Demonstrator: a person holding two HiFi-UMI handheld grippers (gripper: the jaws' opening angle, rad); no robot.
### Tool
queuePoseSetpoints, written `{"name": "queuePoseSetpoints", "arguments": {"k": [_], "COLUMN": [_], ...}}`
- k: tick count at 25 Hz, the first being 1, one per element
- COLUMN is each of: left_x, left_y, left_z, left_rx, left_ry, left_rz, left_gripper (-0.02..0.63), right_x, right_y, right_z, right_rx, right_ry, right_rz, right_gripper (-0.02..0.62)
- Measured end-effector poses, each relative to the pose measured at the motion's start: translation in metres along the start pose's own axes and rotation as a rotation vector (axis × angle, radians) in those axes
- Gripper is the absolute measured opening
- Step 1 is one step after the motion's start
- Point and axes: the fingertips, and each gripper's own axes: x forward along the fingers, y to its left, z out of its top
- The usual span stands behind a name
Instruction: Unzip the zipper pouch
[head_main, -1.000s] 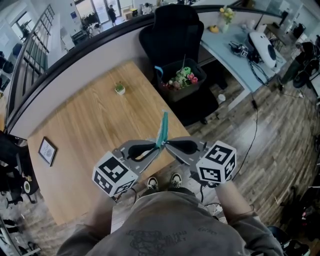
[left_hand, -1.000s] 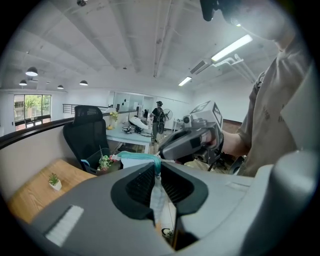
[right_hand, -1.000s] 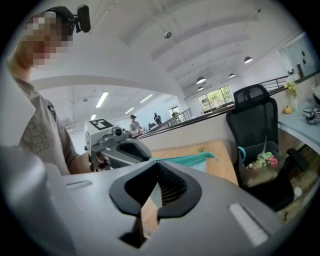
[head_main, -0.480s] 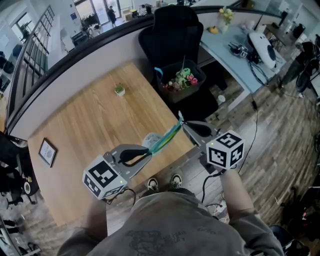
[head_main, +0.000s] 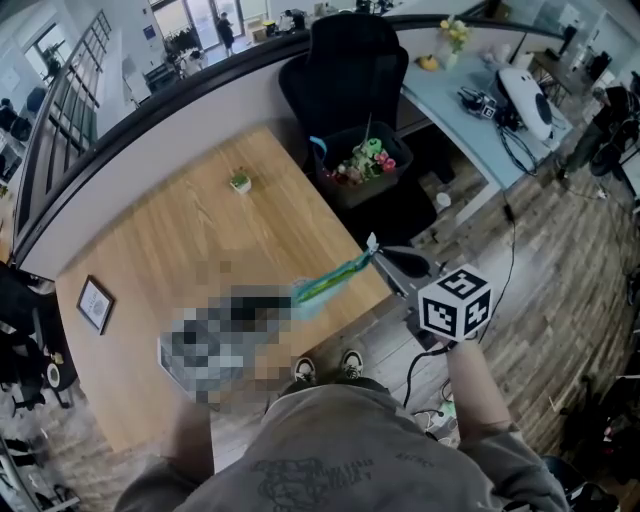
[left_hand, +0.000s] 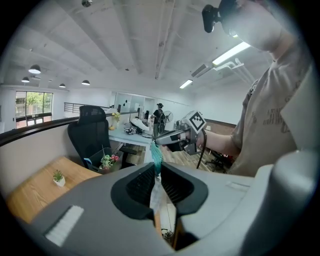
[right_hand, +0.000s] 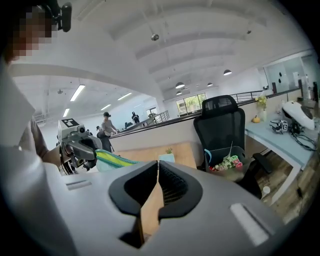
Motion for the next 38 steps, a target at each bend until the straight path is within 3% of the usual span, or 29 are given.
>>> {"name": "queuePoseSetpoints", "arguments": {"k": [5,10,17,25,32,38], "left_x": [-0.004,-0.014,-0.033,-0.056,-0.075,-0.076], "left_y": [0.018,0.034,0.044,0.048,0.048,0.043], "left_z": [0.010,0.034,0.086,0.127,0.136,0.124], "left_rx": [-0.043,-0.052,-0.012,0.054,0.116,0.136], "left_ry": [-0.041,-0.114,-0.251,-0.359,-0.420,-0.415], "left_rz": [0.087,0.173,0.277,0.443,0.577,0.620], "left_gripper": [0.040,0.040,0.040,0.040,0.040,0.040], "right_x": [-0.009,-0.032,-0.085,-0.131,-0.140,-0.134], "right_y": [0.001,0.014,0.037,0.052,0.058,0.066], "right_z": [0.014,0.054,0.123,0.149,0.133,0.110], "right_rx": [-0.025,-0.062,-0.149,-0.222,-0.244,-0.305], "right_ry": [-0.043,-0.172,-0.427,-0.566,-0.553,-0.482], "right_rz": [-0.030,-0.046,-0.137,-0.255,-0.308,-0.344], "right_gripper": [0.017,0.015,0.015,0.015,0.014,0.014]}}
